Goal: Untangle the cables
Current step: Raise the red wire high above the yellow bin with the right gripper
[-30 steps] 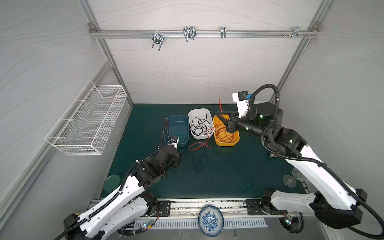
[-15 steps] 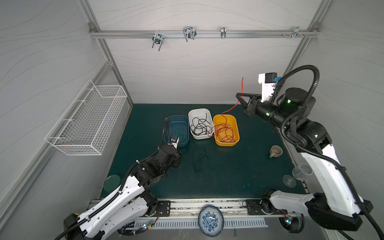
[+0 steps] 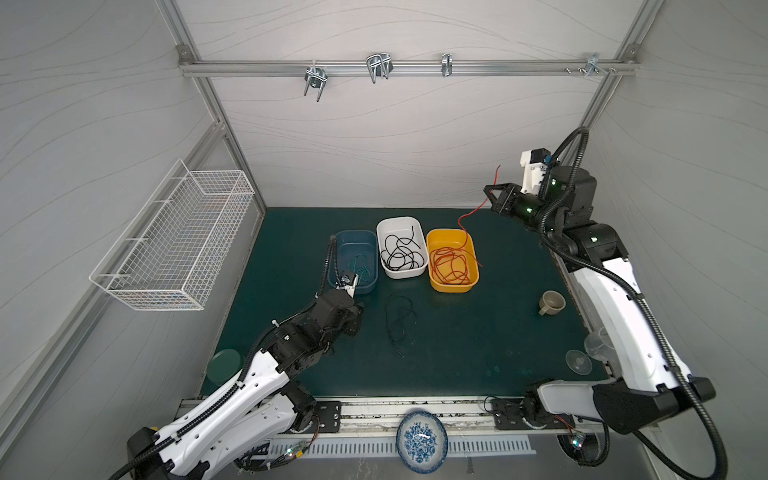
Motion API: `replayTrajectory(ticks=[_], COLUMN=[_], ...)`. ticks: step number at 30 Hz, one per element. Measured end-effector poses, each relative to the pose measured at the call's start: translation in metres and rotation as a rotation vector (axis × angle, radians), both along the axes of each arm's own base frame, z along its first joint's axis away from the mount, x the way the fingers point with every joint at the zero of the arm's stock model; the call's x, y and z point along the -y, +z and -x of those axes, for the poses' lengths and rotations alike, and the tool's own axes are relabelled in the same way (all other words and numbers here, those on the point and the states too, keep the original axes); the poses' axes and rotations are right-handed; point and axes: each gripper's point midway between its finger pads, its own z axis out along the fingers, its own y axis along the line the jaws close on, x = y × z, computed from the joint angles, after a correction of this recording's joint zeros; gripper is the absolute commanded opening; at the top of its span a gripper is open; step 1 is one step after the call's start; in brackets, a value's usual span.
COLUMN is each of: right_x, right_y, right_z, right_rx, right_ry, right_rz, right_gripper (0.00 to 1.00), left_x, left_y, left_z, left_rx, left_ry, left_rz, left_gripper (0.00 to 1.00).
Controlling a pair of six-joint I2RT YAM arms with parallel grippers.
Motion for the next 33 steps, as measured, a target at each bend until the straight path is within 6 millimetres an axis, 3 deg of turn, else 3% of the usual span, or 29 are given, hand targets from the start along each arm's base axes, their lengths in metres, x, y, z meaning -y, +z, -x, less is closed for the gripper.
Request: replayTrajectory(ticks=[8,17,22,26,33], right_x=[0.001,0.018,0.02,0.015,-0.01], right_y=[-0.029,-0.074,-0.09,-0.108,-0.149], right_z=[-0.02,-0.035,-0.042,-0.049,-0.049], right_rx=[-0.066,-0.138,-0.165,-0.196,-0.246], right_ry=[-0.044,-0.172,-0.197,-0.204,-0.166], right_rz=[-0.011,0.031,0.053,0.092,0.195], right_gripper=[0.0,0.0,0.0,0.0,0.0], left_x=[0.0,0.0,0.001,0.001,0.001], left_y=[0.0,0.0,0.0,0.0,0.0], left_z=[0.0,0.0,0.0,0.0,0.0], left_rx=[0.0,-0.001,-0.002,-0.002,-0.002], left_ry=[0.0,-0.001,-0.003,-0.003,-0.003], left_rz=[0.0,0.0,0.001,0.001,0.001], left_gripper=[0.6,0.6,0.6,0.6,0.6])
